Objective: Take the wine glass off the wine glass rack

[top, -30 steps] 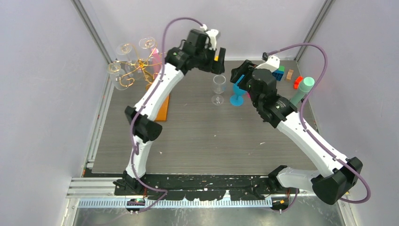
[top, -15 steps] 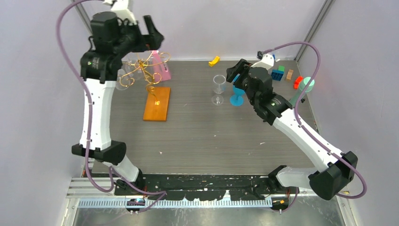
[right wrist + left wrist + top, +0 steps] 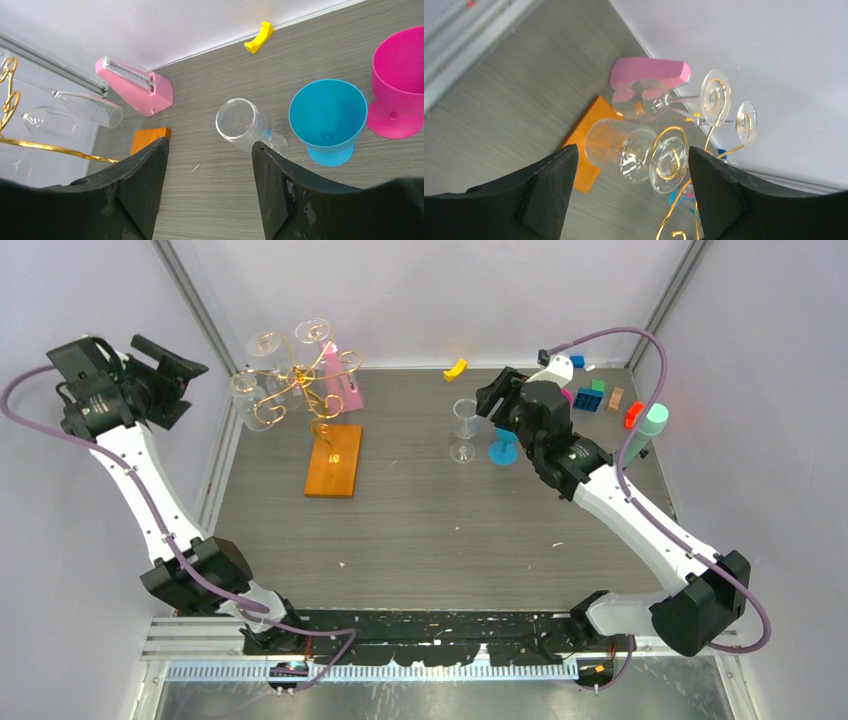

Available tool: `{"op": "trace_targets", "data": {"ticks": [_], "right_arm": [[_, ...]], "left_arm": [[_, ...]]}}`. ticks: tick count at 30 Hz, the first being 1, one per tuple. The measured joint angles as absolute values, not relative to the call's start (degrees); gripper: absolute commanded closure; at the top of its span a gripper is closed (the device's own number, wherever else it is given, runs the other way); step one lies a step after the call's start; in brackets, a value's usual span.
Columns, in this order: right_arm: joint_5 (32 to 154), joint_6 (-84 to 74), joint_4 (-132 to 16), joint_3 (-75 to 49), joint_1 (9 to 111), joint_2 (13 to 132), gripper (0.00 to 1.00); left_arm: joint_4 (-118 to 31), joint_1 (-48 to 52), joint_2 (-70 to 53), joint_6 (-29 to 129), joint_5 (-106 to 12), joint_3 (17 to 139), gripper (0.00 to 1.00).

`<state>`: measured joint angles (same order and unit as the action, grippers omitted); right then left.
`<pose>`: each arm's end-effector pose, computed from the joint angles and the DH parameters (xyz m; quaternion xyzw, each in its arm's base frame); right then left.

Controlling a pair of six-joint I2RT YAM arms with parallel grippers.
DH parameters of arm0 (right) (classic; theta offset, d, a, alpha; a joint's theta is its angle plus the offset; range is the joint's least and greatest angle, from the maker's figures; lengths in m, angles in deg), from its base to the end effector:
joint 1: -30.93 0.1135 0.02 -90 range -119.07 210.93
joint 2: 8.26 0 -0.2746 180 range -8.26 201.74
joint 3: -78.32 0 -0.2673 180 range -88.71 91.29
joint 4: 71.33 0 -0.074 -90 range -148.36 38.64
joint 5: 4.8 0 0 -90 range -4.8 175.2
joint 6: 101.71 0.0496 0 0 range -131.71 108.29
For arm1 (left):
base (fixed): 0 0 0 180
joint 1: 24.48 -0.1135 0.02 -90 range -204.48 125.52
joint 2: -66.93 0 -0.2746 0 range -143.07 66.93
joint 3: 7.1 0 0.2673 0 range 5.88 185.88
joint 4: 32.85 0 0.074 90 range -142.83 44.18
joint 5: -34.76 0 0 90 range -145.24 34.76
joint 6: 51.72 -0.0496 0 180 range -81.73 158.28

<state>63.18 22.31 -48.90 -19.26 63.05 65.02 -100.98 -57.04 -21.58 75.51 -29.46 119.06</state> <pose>0.2823 0.1553 0.3914 0.1313 0.7677 0.2069 0.5922 0.2870 0.1577 0.4911 -0.3933 0.7574 -0.2132 0.4756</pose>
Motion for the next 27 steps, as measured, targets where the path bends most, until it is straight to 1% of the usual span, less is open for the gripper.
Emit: {"op": "trace_targets", "data": {"ticks": [2, 5, 6, 12, 16, 20, 23, 27], "right_arm": [[63.3, 22.4, -48.9, -19.2, 62.9, 65.4, 0.33], [63.5, 22.5, -48.9, -19.1, 62.6, 66.0, 0.33], [63.5, 22.5, -48.9, -19.1, 62.6, 66.2, 0.33], [63.5, 22.5, -48.9, -19.1, 62.2, 66.8, 0.33], [63.5, 22.5, -48.9, -19.1, 61.9, 66.8, 0.33], [63.5, 22.5, -48.9, -19.1, 61.8, 66.8, 0.33], [63.5, 22.5, -48.9, -19.1, 61.8, 66.8, 0.33], [63.5, 22.7, -48.9, -19.1, 61.6, 66.8, 0.33]], "left_arm": [[-100.8, -58.3, -20.0, 77.8, -27.9, 115.3, 0.26], [-99.4, -58.2, -17.7, 80.2, -25.7, 111.7, 0.4], [-98.7, -58.1, -17.0, 81.3, -24.7, 110.7, 0.42], [-91.2, -58.1, -14.6, 86.6, -18.2, 105.0, 0.42], [-89.0, -58.1, -14.6, 88.7, -16.9, 101.8, 0.42], [-88.1, -57.7, -15.0, 89.6, -16.2, 100.7, 0.47], [-86.8, -57.2, -15.5, 90.6, -15.8, 100.5, 0.52], [-85.1, -56.3, -16.5, 91.7, -14.6, 100.4, 0.54]]}}
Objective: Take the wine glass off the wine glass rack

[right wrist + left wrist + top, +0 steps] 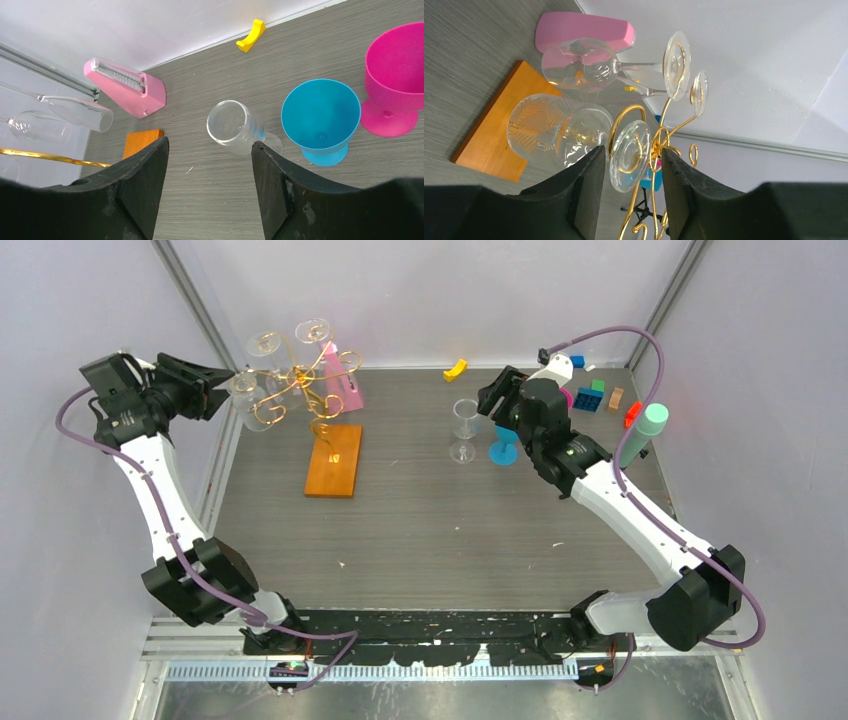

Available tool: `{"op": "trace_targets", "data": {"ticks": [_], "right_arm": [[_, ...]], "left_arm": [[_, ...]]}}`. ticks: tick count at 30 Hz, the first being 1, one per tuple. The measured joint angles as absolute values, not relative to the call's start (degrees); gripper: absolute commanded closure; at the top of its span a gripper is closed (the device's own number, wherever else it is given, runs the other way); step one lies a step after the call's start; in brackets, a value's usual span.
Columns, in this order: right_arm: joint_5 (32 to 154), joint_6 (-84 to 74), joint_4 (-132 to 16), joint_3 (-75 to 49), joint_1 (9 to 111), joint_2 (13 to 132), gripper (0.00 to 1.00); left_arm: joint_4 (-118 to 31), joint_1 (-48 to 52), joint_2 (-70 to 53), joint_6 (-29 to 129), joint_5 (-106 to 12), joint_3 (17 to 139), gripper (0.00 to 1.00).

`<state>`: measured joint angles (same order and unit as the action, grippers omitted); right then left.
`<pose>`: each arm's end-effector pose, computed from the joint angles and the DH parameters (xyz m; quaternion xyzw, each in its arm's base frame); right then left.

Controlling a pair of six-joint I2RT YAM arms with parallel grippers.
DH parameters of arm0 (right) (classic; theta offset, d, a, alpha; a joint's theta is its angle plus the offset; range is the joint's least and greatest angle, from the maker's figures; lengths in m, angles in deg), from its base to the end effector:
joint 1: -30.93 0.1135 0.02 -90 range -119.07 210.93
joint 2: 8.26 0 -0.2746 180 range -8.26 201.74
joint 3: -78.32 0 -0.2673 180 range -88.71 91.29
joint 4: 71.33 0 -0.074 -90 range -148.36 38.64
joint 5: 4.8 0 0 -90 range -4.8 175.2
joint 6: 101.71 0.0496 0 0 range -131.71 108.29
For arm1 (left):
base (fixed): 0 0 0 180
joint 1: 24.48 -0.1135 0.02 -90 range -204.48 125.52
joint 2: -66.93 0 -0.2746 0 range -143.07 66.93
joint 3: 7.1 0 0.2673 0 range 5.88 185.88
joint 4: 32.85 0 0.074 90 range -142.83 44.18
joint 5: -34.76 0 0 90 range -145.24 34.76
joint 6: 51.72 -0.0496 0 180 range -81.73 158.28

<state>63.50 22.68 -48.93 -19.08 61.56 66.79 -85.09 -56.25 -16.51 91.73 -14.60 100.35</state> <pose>0.2935 0.1525 0.3831 0.1403 0.7742 0.1961 0.5852 0.2985 0.1469 0.4423 -0.4137 0.7130 -0.3832 0.4167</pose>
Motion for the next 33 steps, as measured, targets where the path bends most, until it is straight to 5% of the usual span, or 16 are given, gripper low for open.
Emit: {"op": "trace_targets", "data": {"ticks": [5, 19, 33], "right_arm": [[63.5, 22.8, -48.9, -19.1, 61.4, 66.8, 0.34], [63.5, 23.1, -48.9, -19.1, 61.2, 68.0, 0.35], [63.5, 24.0, -48.9, -19.1, 60.8, 68.0, 0.37]], "left_arm": [[-85.1, -55.9, -17.0, 91.8, -14.5, 100.1, 0.6], [-86.3, -55.9, -17.2, 90.5, -15.0, 100.1, 1.0], [-84.6, -55.9, -17.2, 92.3, -13.7, 100.1, 1.0]]}}
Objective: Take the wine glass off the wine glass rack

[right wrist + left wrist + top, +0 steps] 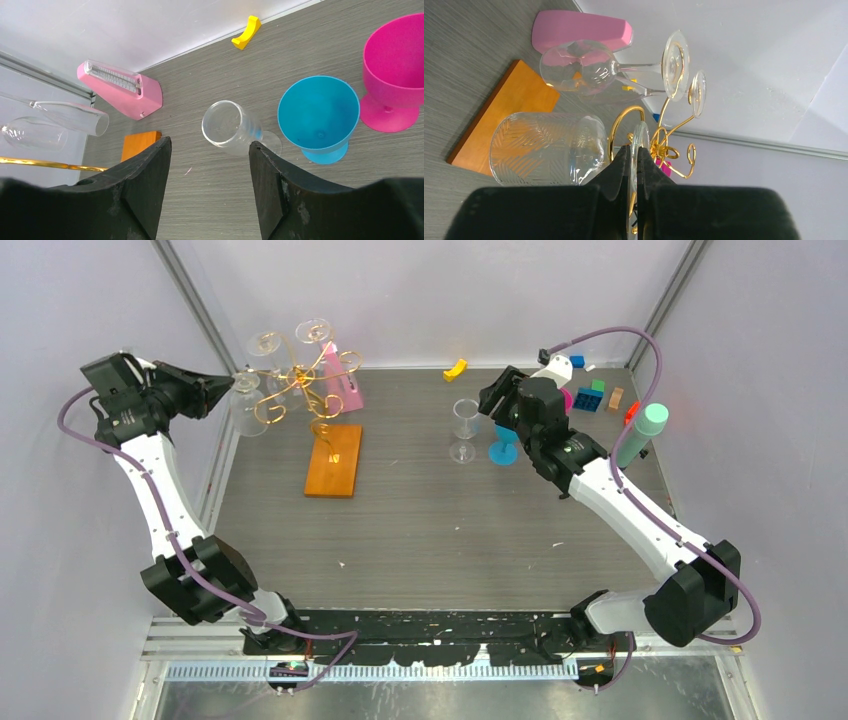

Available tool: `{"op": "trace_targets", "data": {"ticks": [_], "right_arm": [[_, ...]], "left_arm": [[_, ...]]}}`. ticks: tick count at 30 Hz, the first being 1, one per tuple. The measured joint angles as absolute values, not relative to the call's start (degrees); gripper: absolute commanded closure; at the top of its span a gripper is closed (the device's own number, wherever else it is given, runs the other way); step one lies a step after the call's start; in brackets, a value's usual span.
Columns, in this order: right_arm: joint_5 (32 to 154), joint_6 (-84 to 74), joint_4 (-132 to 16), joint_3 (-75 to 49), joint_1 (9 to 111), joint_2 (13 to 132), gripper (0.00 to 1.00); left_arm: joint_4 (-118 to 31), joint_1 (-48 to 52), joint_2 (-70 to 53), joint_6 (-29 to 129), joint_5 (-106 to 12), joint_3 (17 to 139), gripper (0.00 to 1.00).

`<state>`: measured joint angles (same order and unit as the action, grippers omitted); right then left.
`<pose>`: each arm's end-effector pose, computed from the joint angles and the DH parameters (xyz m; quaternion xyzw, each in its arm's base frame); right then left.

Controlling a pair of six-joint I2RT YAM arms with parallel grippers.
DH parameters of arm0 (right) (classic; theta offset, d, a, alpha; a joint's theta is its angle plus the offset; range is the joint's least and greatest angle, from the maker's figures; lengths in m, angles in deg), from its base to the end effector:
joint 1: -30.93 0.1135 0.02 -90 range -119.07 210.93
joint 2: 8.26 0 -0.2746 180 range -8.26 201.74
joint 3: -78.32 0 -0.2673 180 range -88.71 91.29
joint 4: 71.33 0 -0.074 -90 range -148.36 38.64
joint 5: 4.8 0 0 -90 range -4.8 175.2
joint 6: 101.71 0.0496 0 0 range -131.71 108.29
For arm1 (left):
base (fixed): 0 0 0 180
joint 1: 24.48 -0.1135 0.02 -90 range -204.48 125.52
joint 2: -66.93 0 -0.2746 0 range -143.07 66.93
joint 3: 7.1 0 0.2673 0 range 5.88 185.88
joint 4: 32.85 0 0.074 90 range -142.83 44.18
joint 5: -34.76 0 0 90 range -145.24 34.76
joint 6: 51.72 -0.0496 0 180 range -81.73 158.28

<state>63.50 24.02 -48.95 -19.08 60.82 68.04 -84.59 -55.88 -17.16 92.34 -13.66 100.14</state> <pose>0.3005 0.1516 0.3764 0.1530 0.7780 0.1936 0.5778 0.3031 0.1465 0.4386 -0.4123 0.7134 -0.3930 0.4081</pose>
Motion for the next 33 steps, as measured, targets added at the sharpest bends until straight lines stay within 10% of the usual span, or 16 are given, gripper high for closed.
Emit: {"op": "trace_targets", "data": {"ticks": [33], "right_arm": [[63.5, 24.7, -48.9, -19.2, 59.7, 68.0, 0.37]], "left_arm": [[-71.1, -56.0, -17.2, 103.6, -18.1, 96.7, 1.0]]}}
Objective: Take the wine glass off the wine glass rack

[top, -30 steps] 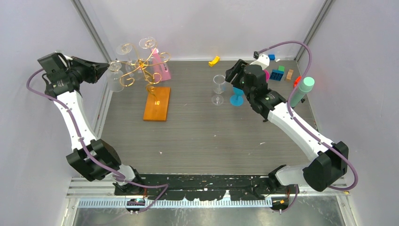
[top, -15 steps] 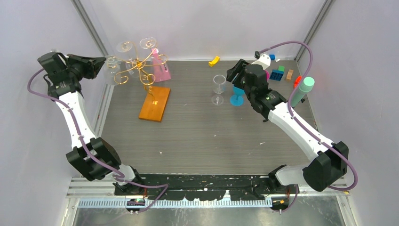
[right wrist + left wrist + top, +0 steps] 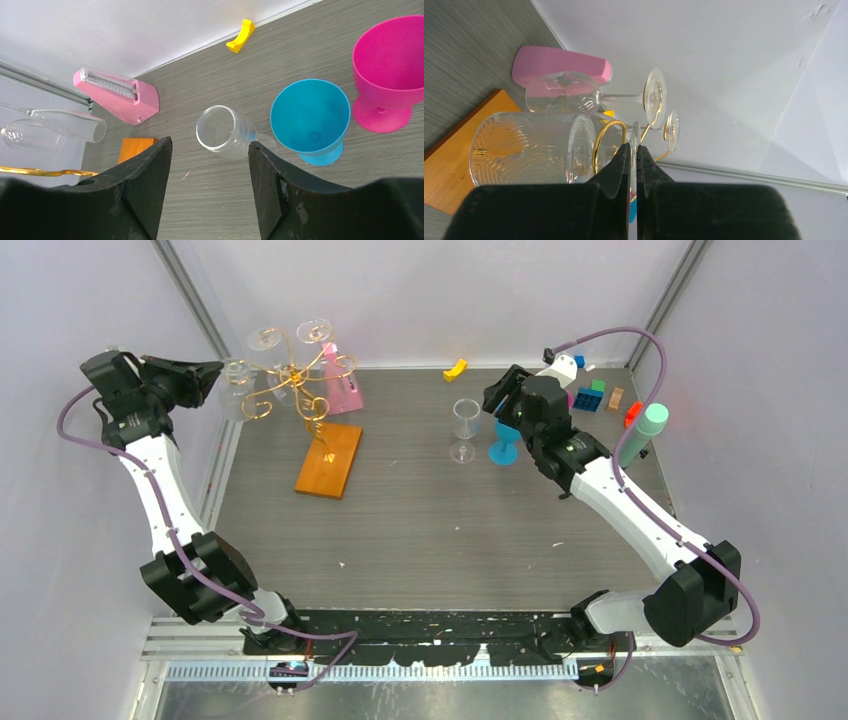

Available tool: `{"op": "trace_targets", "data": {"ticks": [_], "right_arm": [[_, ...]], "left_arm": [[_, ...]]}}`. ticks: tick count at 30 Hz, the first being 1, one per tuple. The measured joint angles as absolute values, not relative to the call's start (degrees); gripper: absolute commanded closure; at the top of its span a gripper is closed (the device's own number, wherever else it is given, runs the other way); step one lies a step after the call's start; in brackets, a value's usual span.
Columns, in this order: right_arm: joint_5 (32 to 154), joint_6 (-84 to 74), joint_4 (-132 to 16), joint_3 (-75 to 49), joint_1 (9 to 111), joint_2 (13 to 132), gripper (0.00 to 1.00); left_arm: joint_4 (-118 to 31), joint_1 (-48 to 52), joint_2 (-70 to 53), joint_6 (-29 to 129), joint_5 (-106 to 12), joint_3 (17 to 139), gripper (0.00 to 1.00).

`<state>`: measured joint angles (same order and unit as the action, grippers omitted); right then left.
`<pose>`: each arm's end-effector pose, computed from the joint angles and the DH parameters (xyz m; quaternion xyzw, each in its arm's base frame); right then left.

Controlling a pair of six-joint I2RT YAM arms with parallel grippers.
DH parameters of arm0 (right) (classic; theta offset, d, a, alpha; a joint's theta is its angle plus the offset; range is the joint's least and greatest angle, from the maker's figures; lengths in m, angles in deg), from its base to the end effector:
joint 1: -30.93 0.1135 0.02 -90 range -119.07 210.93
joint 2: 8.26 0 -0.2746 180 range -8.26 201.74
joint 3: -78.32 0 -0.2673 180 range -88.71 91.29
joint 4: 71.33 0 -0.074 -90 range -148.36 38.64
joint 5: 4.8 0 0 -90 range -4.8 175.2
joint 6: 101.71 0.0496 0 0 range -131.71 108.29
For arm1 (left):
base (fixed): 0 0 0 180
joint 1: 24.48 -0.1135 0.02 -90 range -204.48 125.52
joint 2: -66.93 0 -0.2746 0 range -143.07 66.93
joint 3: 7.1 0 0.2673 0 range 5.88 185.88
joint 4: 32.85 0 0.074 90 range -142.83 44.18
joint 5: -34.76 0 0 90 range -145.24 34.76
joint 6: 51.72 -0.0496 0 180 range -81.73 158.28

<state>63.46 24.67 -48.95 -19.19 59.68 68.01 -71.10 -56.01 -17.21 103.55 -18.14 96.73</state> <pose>0.3033 0.1454 0.3758 0.1653 0.7759 0.1905 0.5783 0.3151 0.1582 0.4406 -0.4523 0.6499 -0.4078 0.4547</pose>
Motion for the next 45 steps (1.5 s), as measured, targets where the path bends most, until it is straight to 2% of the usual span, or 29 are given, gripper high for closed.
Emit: {"op": "trace_targets", "data": {"ticks": [30, 45], "right_arm": [[63.4, 24.7, -49.8, -19.2, 58.5, 68.0, 0.37], [63.4, 24.7, -50.2, -20.3, 58.1, 67.9, 0.37]], "left_arm": [[-61.4, -55.7, -16.9, 115.4, -25.7, 91.3, 1.0], [-56.8, -51.8, -17.1, 118.9, -27.5, 90.0, 1.0]]}}
